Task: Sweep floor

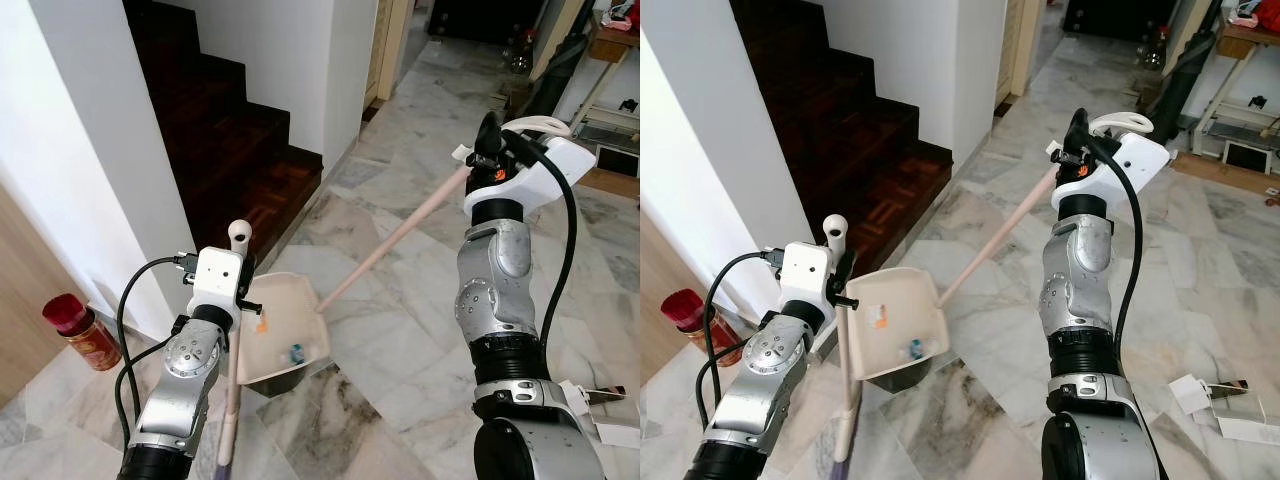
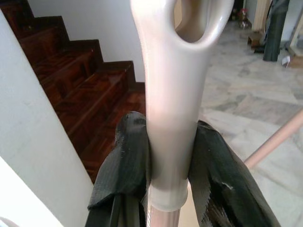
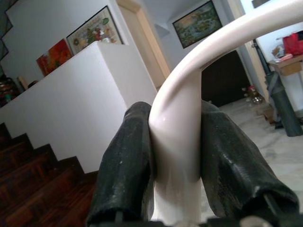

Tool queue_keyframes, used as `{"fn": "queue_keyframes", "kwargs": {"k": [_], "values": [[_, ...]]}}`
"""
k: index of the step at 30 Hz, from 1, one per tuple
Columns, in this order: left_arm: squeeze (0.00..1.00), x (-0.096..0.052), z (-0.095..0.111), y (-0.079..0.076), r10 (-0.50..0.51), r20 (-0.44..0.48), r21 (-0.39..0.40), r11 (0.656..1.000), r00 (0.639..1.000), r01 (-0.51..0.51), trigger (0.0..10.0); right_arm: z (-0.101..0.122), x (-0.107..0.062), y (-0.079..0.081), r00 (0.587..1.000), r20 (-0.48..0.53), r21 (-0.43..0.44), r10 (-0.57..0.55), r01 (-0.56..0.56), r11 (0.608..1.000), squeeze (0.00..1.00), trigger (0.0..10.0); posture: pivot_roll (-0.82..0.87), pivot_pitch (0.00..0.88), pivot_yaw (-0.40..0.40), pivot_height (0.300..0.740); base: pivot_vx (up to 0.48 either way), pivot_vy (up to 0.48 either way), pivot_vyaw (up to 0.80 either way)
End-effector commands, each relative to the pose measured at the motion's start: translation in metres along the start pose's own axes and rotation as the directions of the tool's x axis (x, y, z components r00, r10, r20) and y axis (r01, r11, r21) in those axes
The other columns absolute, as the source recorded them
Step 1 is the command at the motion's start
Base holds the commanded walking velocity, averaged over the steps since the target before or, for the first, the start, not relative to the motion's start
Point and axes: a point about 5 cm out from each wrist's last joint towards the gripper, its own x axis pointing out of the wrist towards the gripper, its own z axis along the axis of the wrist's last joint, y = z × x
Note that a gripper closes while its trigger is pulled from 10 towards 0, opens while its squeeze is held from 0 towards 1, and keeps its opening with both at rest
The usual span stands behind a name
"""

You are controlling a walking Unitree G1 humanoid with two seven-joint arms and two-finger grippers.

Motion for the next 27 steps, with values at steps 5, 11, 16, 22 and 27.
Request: {"fn": "queue_keyframes", "kwargs": {"k": [5,11,16,22,27], "values": [[0.0,-0.017,-0.01,0.02,0.044,-0.041,0.084,0.996,0.998,-0.041,10.0,0.022,0.009,0.006,0.995,0.095,0.031,0.007,-0.01,0.999,0.0,10.0,0.11,0.004,-0.033,0.74,0.0,0.0,0.0],[0.0,-0.044,-0.035,0.045,0.133,-0.154,0.158,0.982,0.979,-0.108,10.0,0.022,0.008,0.007,0.995,0.097,0.035,0.008,-0.011,0.999,0.0,10.0,0.11,0.006,-0.031,0.74,0.0,0.0,0.0],[0.0,-0.057,-0.046,0.053,0.196,-0.191,0.175,0.971,0.962,-0.163,10.0,0.021,0.008,0.008,0.995,0.094,0.037,0.011,-0.015,0.999,0.0,10.0,0.11,0.003,-0.032,0.74,0.0,0.0,0.0],[0.0,-0.067,-0.049,0.053,0.268,-0.169,0.127,0.96,0.948,-0.249,10.0,0.025,0.011,0.011,0.993,0.112,0.025,0.027,-0.03,0.999,0.0,10.0,0.11,0.0,-0.035,0.74,0.0,0.0,0.27],[0.0,-0.07,-0.05,0.053,0.303,-0.16,0.127,0.95,0.94,-0.285,10.0,0.029,0.012,0.015,0.992,0.124,0.031,0.038,-0.042,0.999,0.0,10.0,0.11,0.0,-0.037,0.74,0.0,0.0,0.46]]}}
